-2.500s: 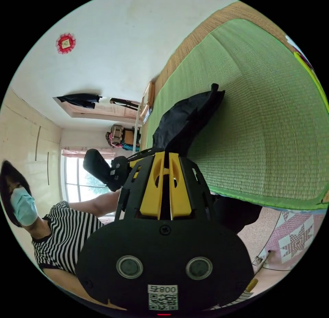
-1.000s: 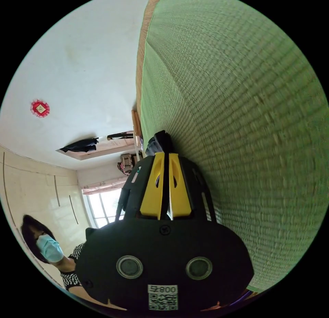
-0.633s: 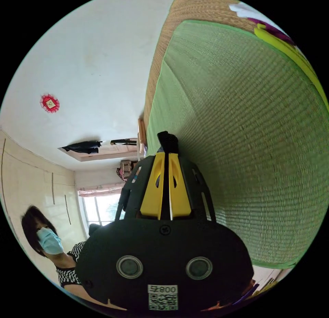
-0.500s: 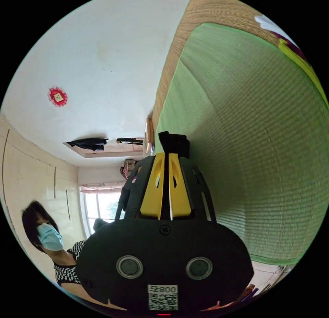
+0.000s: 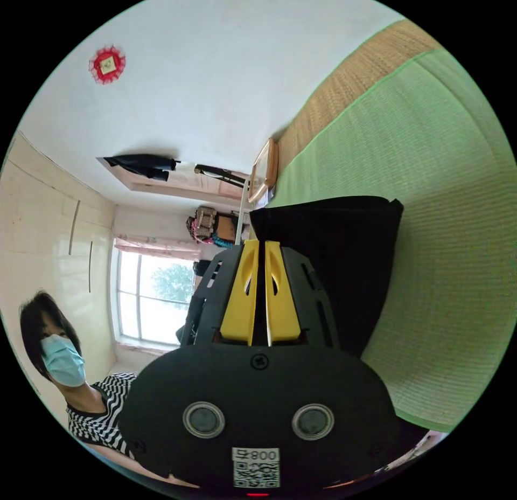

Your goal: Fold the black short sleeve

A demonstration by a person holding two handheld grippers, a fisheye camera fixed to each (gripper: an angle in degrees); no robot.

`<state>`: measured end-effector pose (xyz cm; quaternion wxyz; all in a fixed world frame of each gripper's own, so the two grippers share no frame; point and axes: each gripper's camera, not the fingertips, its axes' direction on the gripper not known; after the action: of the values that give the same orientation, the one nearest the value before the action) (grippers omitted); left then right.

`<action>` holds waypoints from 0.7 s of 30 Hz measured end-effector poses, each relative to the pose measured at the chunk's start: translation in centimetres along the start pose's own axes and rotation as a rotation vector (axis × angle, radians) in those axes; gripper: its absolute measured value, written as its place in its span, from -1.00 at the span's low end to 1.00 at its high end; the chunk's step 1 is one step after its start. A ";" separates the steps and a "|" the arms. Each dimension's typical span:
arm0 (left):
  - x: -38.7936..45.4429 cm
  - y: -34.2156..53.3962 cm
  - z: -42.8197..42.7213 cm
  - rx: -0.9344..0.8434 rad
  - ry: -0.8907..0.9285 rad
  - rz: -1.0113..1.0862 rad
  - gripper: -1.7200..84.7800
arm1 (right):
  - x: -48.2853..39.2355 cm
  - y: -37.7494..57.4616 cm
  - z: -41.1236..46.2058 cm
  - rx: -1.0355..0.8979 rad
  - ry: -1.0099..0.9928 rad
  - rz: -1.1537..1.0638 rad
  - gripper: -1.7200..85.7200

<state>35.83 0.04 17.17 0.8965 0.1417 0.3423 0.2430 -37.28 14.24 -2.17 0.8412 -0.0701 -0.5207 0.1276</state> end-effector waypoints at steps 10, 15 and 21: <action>-13.6 1.3 -7.7 0.105 0.092 -0.326 -0.93 | -11.7 -3.5 15.5 -0.175 0.178 0.007 -0.92; -18.3 1.2 -9.8 0.114 0.123 -0.437 -0.93 | -15.3 -4.9 20.5 -0.237 0.238 0.042 -0.92; -22.6 0.4 -11.5 0.097 0.154 -0.530 -0.92 | -19.6 -6.6 24.6 -0.320 0.335 0.047 -0.92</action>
<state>13.16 -10.63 21.32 0.8923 0.0711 0.4458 -0.0067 -66.69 1.87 -6.31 0.8910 -0.2348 -0.3854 0.0497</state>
